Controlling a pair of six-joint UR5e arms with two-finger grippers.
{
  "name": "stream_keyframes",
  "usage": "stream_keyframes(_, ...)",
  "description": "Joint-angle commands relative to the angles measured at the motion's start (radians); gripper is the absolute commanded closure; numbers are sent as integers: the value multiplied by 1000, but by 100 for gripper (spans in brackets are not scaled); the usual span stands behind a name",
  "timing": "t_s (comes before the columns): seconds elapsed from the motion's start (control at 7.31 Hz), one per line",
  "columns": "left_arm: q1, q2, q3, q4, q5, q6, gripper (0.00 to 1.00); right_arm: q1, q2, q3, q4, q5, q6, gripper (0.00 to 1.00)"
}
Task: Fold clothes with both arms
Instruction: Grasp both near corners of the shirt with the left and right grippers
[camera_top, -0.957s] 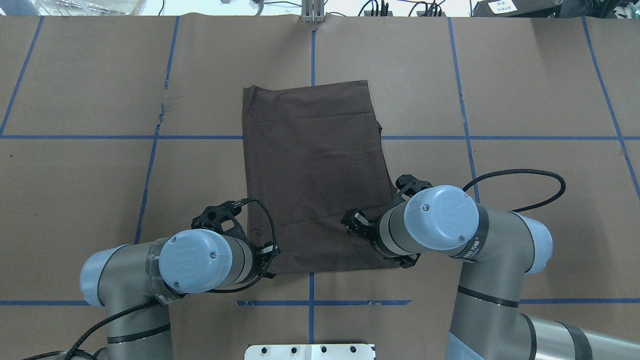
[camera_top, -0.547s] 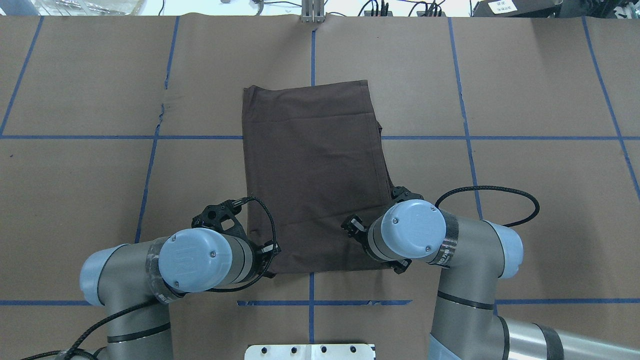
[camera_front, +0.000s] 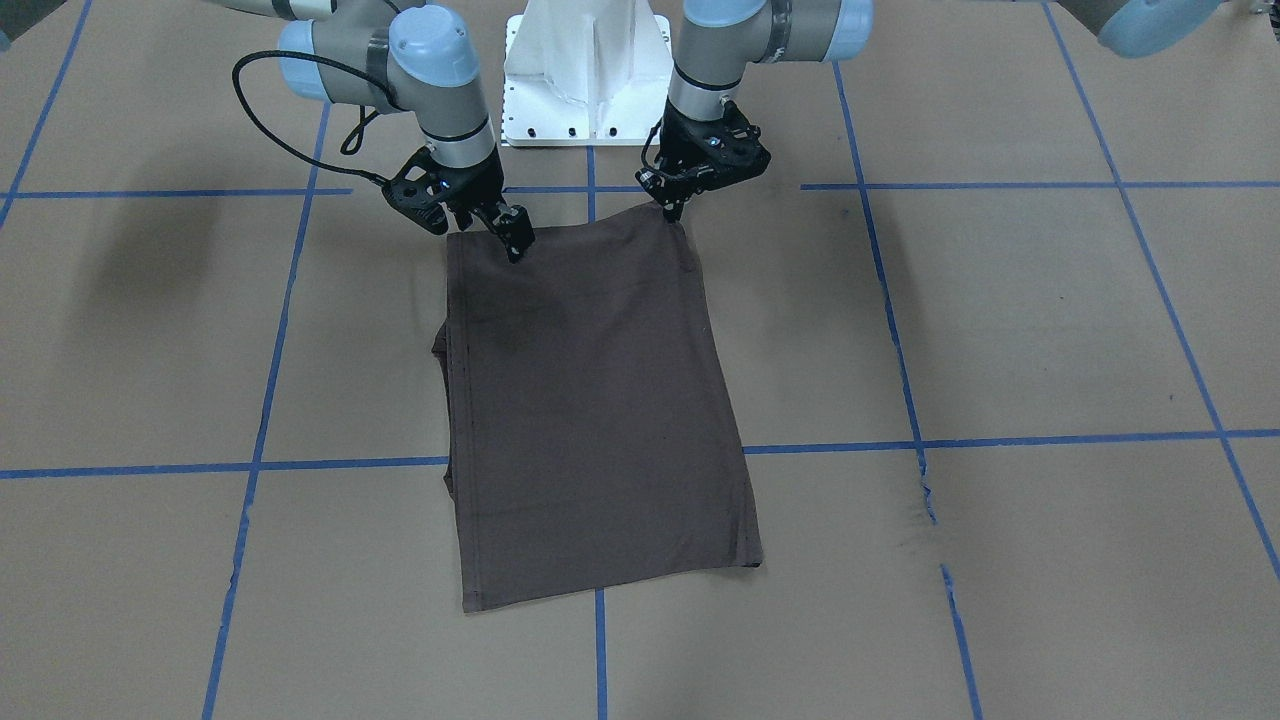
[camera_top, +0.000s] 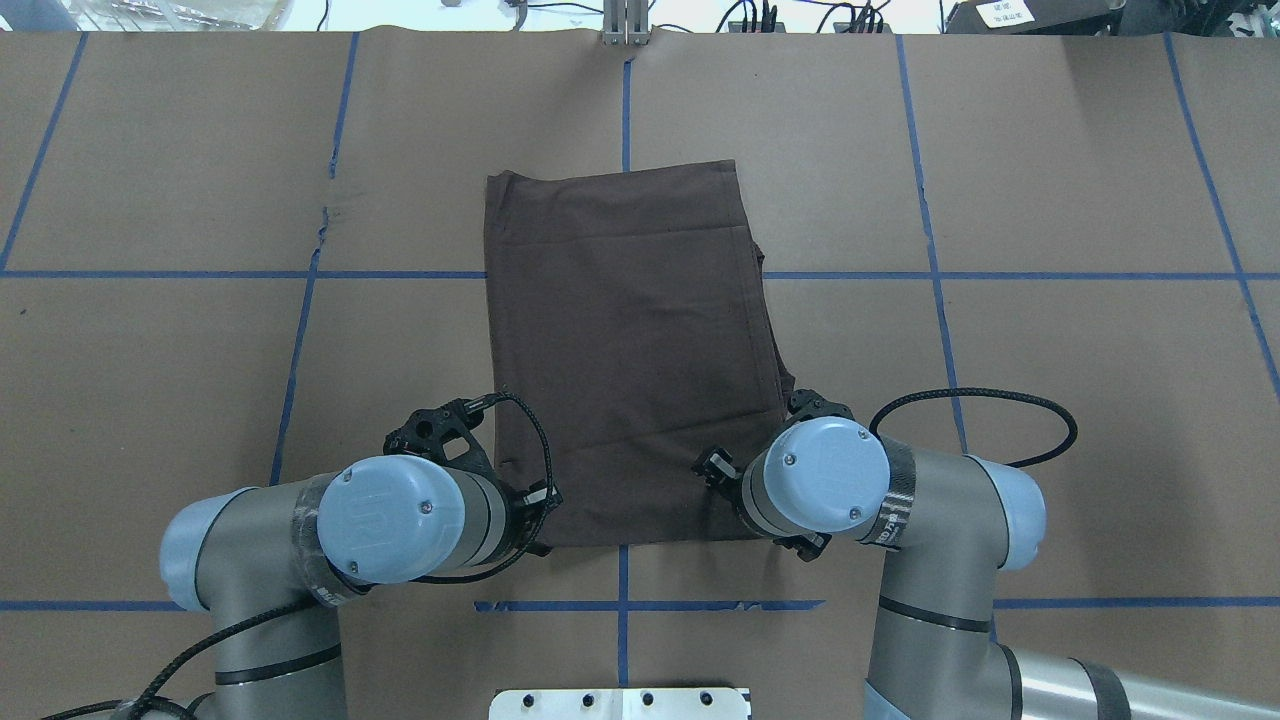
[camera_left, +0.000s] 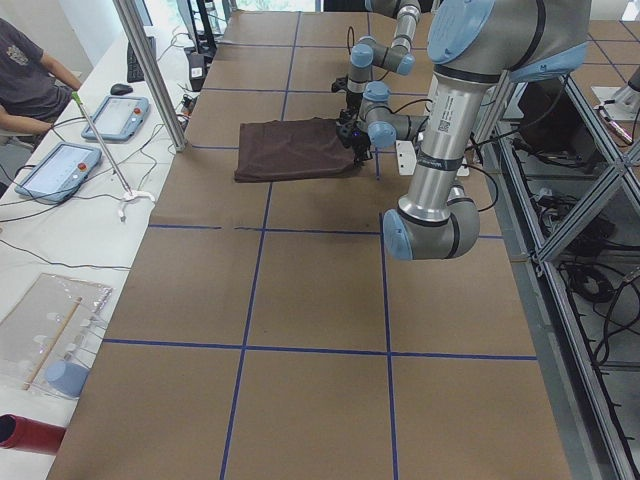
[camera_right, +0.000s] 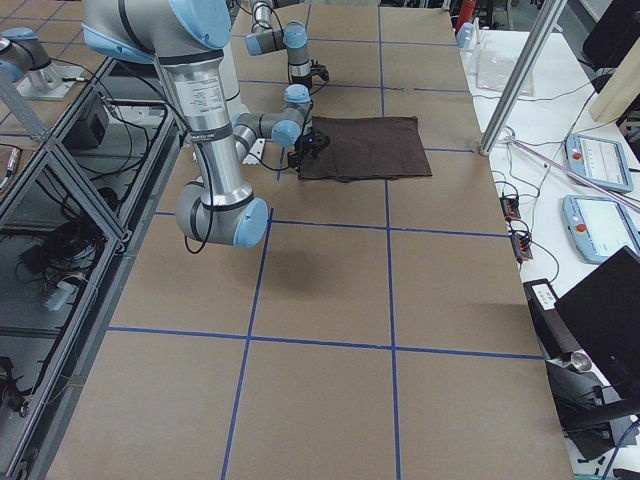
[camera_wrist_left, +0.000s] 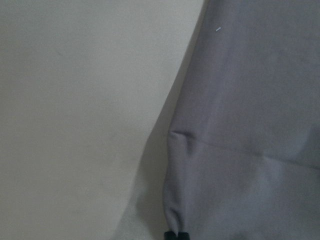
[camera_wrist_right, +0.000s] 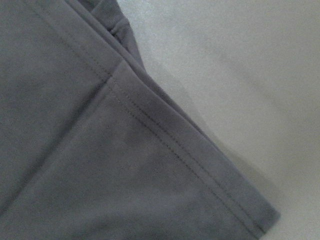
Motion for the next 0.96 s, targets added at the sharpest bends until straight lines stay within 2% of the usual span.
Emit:
stream_keyframes(0.0,-1,0,0,0,0,0,100,-7,-1,-1,1,-11,0,0)
stream_keyframes(0.82,-2,-2,0,2,0,0,100,-18,-12,-1,3,-12,0,0)
